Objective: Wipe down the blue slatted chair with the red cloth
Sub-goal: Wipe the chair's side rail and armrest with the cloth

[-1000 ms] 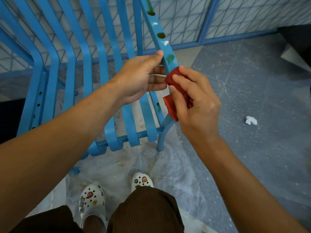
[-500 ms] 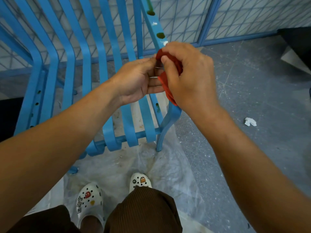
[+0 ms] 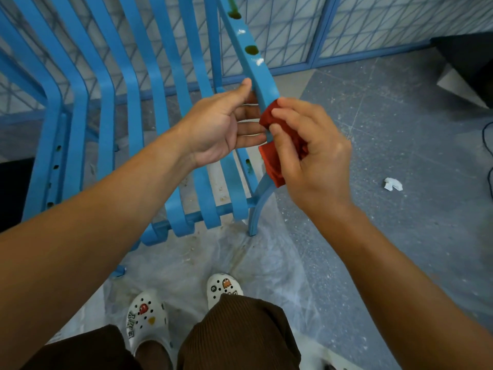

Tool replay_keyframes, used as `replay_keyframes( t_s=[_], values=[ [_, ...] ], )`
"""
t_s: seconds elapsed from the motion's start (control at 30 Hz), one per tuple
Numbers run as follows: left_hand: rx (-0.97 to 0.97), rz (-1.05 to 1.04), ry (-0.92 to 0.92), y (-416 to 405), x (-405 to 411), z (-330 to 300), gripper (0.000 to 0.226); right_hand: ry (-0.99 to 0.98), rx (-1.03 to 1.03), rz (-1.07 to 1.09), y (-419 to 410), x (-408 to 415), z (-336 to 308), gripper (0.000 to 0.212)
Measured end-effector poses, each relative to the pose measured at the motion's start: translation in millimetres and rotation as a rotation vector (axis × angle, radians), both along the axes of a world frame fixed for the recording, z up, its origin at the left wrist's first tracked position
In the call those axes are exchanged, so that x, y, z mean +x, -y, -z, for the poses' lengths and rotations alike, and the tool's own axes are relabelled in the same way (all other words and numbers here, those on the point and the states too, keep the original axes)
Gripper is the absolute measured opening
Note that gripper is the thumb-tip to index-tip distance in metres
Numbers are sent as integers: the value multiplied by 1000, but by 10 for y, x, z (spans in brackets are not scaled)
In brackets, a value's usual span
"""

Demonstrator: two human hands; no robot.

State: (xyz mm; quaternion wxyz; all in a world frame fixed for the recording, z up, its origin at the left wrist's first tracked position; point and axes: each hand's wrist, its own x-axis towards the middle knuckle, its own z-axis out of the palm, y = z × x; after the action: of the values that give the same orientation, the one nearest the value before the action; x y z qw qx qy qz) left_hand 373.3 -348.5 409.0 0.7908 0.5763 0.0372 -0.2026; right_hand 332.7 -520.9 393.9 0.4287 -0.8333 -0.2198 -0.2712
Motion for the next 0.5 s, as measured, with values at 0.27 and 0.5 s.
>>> replay_keyframes(
  t_s=[0.27, 0.5],
  values=[
    [37, -39, 29, 37, -98, -4, 45, -17, 71, 76, -239, 174, -166, 22],
    [95, -41, 120, 86, -289, 151, 51, -6, 195, 2, 32, -124, 345, 27]
  ],
)
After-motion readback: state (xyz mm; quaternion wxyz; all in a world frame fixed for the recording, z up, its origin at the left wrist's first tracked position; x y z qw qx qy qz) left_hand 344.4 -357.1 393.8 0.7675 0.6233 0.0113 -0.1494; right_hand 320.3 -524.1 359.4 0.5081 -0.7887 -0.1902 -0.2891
